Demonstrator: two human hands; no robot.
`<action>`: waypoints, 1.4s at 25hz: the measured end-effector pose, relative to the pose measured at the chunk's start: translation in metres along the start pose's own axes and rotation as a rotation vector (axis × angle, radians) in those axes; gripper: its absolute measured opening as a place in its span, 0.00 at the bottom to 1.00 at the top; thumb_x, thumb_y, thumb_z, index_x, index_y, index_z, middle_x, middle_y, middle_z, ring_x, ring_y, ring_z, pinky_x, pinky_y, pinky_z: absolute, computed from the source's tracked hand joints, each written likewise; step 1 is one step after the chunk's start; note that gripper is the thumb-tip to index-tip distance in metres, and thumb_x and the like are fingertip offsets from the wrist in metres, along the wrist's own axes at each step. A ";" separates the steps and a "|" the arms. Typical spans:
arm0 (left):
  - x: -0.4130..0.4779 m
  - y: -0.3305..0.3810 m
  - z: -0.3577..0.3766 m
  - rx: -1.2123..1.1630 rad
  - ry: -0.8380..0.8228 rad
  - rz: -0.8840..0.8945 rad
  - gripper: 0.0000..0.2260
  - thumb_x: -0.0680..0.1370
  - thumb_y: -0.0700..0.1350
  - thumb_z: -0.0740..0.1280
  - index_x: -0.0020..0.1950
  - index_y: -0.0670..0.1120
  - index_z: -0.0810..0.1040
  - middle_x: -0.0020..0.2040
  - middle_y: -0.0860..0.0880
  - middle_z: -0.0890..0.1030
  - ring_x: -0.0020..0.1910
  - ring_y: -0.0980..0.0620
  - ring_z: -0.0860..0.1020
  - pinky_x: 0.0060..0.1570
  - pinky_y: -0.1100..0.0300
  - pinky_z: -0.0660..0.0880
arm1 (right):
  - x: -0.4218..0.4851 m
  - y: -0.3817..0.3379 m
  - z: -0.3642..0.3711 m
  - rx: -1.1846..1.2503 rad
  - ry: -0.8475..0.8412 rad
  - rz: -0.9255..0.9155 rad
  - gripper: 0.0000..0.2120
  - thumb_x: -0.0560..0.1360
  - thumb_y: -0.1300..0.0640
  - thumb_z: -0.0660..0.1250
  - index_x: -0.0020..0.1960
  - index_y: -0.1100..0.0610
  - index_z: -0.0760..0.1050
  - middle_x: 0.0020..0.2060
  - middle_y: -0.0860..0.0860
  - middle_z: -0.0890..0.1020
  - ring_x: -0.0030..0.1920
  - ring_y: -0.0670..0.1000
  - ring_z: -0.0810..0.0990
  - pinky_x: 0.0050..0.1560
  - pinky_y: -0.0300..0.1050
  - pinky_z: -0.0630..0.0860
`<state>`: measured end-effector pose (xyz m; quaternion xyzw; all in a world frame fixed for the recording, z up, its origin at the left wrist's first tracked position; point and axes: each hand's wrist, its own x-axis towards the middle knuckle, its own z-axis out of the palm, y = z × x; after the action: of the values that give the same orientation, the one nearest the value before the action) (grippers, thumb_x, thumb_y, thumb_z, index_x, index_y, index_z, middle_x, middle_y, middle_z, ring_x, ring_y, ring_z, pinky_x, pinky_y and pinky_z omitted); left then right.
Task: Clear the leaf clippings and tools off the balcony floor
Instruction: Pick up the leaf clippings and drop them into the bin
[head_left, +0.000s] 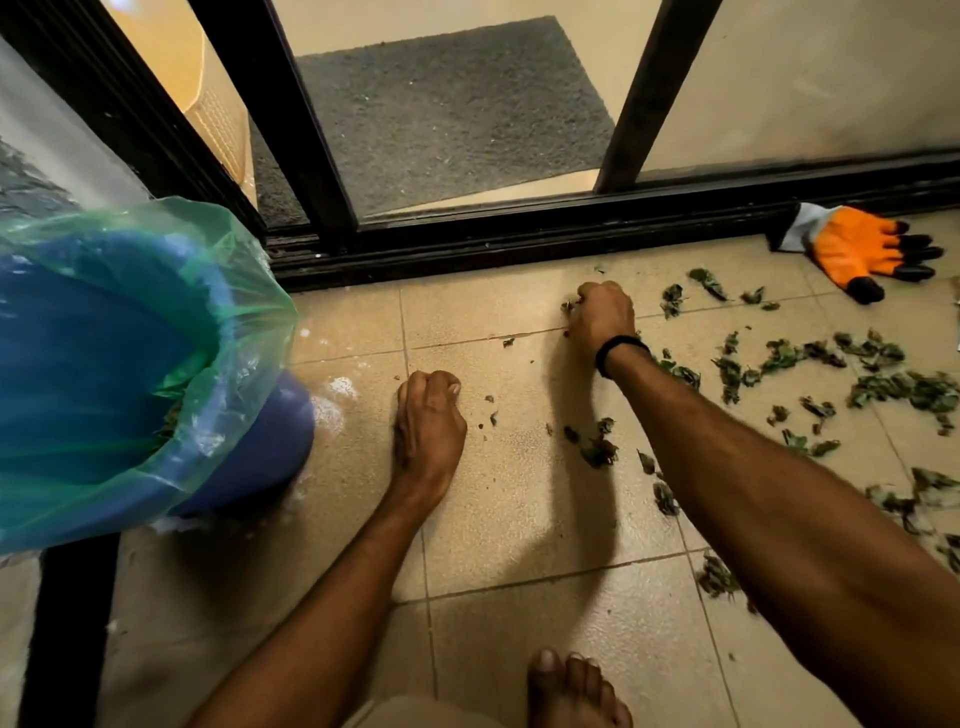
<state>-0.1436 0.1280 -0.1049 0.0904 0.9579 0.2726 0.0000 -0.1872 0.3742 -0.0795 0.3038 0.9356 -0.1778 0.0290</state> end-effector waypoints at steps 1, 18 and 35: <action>0.000 0.010 0.001 -0.036 -0.004 0.028 0.05 0.81 0.40 0.63 0.52 0.47 0.78 0.48 0.48 0.76 0.49 0.48 0.73 0.43 0.54 0.72 | -0.007 -0.001 0.002 -0.042 -0.053 -0.034 0.12 0.79 0.65 0.59 0.60 0.62 0.77 0.63 0.61 0.72 0.62 0.62 0.71 0.63 0.54 0.71; -0.007 0.066 -0.009 -0.034 -0.259 0.199 0.11 0.75 0.33 0.59 0.53 0.46 0.74 0.51 0.44 0.75 0.52 0.46 0.71 0.45 0.54 0.67 | -0.093 -0.101 -0.129 1.351 -0.268 0.112 0.05 0.74 0.70 0.69 0.50 0.66 0.80 0.43 0.57 0.82 0.45 0.52 0.82 0.51 0.44 0.82; -0.035 -0.034 -0.316 0.109 0.286 -0.361 0.19 0.78 0.44 0.69 0.70 0.52 0.77 0.62 0.42 0.81 0.62 0.39 0.76 0.62 0.51 0.71 | -0.187 -0.302 -0.130 0.940 -0.507 -0.624 0.12 0.72 0.73 0.67 0.55 0.66 0.81 0.46 0.60 0.84 0.47 0.55 0.84 0.51 0.51 0.83</action>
<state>-0.1306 -0.0713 0.1442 -0.1218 0.9621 0.2261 -0.0918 -0.2029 0.0882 0.1672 -0.0558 0.7660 -0.6376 0.0601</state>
